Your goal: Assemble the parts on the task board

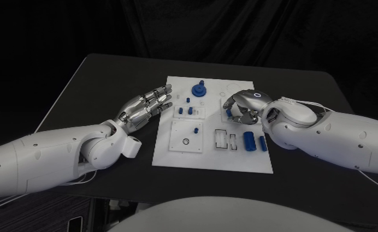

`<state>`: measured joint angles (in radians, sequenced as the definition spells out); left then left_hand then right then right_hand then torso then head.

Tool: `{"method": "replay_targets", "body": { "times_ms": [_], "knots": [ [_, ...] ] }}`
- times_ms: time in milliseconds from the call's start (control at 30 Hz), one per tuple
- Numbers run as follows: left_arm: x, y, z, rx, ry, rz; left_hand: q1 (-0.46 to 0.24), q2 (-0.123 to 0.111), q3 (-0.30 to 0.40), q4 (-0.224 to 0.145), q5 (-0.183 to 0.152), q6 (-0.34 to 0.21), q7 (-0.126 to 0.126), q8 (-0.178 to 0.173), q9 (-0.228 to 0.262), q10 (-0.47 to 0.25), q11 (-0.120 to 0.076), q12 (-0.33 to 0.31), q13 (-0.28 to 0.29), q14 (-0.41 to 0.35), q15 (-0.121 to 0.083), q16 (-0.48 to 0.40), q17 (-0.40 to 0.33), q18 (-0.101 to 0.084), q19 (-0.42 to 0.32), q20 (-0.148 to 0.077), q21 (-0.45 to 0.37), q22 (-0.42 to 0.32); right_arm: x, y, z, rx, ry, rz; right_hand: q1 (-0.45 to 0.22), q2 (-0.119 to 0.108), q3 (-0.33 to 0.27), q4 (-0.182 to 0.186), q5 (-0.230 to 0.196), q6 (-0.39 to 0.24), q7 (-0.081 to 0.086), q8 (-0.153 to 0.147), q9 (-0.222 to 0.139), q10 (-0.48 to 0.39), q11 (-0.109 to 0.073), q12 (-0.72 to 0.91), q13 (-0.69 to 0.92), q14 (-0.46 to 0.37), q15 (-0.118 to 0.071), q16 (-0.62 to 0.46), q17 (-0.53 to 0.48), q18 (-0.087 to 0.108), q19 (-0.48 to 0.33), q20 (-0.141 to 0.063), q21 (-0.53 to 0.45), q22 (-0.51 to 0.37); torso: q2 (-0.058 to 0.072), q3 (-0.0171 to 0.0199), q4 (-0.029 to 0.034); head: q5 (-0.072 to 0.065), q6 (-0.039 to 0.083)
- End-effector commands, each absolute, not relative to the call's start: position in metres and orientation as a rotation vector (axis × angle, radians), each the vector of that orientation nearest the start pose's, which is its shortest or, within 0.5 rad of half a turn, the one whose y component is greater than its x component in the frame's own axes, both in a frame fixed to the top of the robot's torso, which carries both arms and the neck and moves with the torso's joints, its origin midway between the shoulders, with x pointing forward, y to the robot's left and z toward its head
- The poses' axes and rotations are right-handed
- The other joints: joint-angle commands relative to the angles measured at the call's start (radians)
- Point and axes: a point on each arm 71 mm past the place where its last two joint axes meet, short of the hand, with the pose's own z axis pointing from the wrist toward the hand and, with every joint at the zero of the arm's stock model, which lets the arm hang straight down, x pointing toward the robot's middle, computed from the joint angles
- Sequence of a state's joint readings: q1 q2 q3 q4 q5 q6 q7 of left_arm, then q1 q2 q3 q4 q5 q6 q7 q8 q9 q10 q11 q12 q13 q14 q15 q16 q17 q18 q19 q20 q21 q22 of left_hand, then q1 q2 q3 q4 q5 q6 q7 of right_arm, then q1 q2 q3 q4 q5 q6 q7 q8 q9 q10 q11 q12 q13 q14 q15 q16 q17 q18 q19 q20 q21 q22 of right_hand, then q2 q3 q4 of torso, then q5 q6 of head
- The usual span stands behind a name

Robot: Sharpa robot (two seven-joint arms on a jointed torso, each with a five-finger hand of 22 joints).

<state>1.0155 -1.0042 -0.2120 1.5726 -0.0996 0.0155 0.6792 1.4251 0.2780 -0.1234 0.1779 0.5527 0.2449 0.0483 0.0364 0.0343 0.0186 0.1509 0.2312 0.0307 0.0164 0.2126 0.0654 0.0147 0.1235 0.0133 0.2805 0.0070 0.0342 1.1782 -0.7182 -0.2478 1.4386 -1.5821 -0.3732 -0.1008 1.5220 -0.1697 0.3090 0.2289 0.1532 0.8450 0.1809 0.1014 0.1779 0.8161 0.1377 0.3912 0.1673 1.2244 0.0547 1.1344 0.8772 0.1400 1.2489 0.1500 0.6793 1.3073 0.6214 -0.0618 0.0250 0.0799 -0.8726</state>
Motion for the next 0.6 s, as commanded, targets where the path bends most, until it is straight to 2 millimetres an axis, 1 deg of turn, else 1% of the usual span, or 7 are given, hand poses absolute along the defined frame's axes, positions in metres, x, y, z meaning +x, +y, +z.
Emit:
{"method": "replay_targets", "body": {
  "times_ms": [33,200,233,367,400,467,600],
  "knots": [
    [0.3942,0.2582,-0.2850,-1.063,1.491,-1.826,0.009,0.002,0.008,0.000,0.004,0.004,0.000,0.007,0.001,0.003,0.007,0.005,0.001,-0.001,0.005,0.005,0.001,0.017,0.001,0.006,0.004,0.001,0.4592,-0.1612,-0.2675,-0.389,1.752,0.606,-0.004,0.003,-0.005,0.001,-0.005,0.000,-0.002,0.003,0.002,-0.009,-0.001,0.006,0.002,-0.002,0.001,0.006,0.002,0.011,-0.002,0.005,-0.005,0.062,0.000,0.0001,0.0001,0.000,0.000],
    [0.3942,0.2581,-0.2852,-1.064,1.492,-1.825,0.009,0.001,0.011,-0.002,0.004,0.004,0.000,0.007,0.001,0.003,0.009,0.006,0.001,-0.001,0.005,0.006,0.001,0.017,0.001,0.006,0.004,0.001,0.4592,-0.1589,-0.2675,-0.392,1.751,0.610,-0.002,0.008,-0.005,0.002,0.001,0.007,-0.003,0.007,0.004,-0.005,-0.003,0.019,0.009,0.002,-0.001,0.010,0.006,0.010,0.001,0.004,0.002,0.063,0.000,0.0000,0.0002,0.000,0.000],
    [0.3943,0.2581,-0.2852,-1.064,1.493,-1.825,0.009,0.001,0.011,-0.002,0.004,0.004,0.000,0.007,0.001,0.003,0.009,0.006,0.001,-0.001,0.005,0.006,0.001,0.017,0.001,0.006,0.004,0.001,0.4592,-0.1586,-0.2674,-0.393,1.749,0.611,0.003,0.012,-0.003,0.000,0.017,0.026,-0.004,0.018,0.009,0.002,-0.007,0.036,0.016,0.004,-0.004,0.012,0.008,0.010,0.004,0.002,0.005,0.064,0.000,0.0000,0.0000,0.000,0.000],
    [0.3942,0.2581,-0.2854,-1.065,1.494,-1.824,0.009,0.001,0.011,-0.002,0.004,0.004,0.000,0.007,0.001,0.003,0.009,0.006,0.001,-0.001,0.005,0.006,0.001,0.017,0.001,0.006,0.004,0.001,0.4590,-0.1589,-0.2670,-0.391,1.744,0.614,0.019,0.022,0.009,-0.010,0.051,0.081,-0.012,0.054,0.028,0.034,-0.018,0.081,0.037,0.011,-0.015,0.018,0.015,0.009,0.012,-0.007,0.018,0.068,0.000,-0.0002,0.0006,0.002,0.000],
    [0.3942,0.2581,-0.2855,-1.065,1.495,-1.824,0.009,0.001,0.011,-0.002,0.004,0.004,0.000,0.007,0.001,0.003,0.009,0.006,0.001,-0.001,0.005,0.006,0.001,0.017,0.001,0.006,0.004,0.001,0.4589,-0.1593,-0.2669,-0.390,1.744,0.613,0.027,0.024,0.015,-0.018,0.068,0.099,-0.015,0.069,0.035,0.048,-0.024,0.097,0.045,0.012,-0.020,0.019,0.017,0.009,0.014,-0.011,0.022,0.069,0.000,-0.0003,0.0004,0.002,0.000],
    [0.3942,0.2582,-0.2856,-1.066,1.496,-1.824,0.009,0.001,0.011,-0.002,0.004,0.004,0.000,0.007,0.001,0.003,0.009,0.006,0.001,-0.001,0.005,0.006,0.001,0.017,0.001,0.006,0.004,0.001,0.4586,-0.1605,-0.2667,-0.386,1.743,0.612,0.029,0.024,0.017,-0.020,0.073,0.102,-0.016,0.073,0.038,0.049,-0.025,0.101,0.047,0.012,-0.020,0.019,0.016,0.009,0.014,-0.013,0.022,0.069,0.000,-0.0003,0.0003,0.003,0.000],
    [0.3942,0.2584,-0.2858,-1.067,1.499,-1.823,0.010,0.001,0.015,-0.005,0.004,0.006,0.002,0.007,0.001,0.003,0.010,0.007,0.001,-0.001,0.005,0.006,0.001,0.017,0.001,0.006,0.004,0.000,0.4577,-0.1642,-0.2660,-0.377,1.739,0.607,0.041,0.022,0.028,-0.036,0.105,0.115,-0.018,0.092,0.048,0.059,-0.030,0.122,0.059,0.007,-0.026,0.013,0.011,0.008,0.011,-0.019,0.021,0.069,0.000,-0.0004,0.0001,0.004,0.000]
  ]
}}
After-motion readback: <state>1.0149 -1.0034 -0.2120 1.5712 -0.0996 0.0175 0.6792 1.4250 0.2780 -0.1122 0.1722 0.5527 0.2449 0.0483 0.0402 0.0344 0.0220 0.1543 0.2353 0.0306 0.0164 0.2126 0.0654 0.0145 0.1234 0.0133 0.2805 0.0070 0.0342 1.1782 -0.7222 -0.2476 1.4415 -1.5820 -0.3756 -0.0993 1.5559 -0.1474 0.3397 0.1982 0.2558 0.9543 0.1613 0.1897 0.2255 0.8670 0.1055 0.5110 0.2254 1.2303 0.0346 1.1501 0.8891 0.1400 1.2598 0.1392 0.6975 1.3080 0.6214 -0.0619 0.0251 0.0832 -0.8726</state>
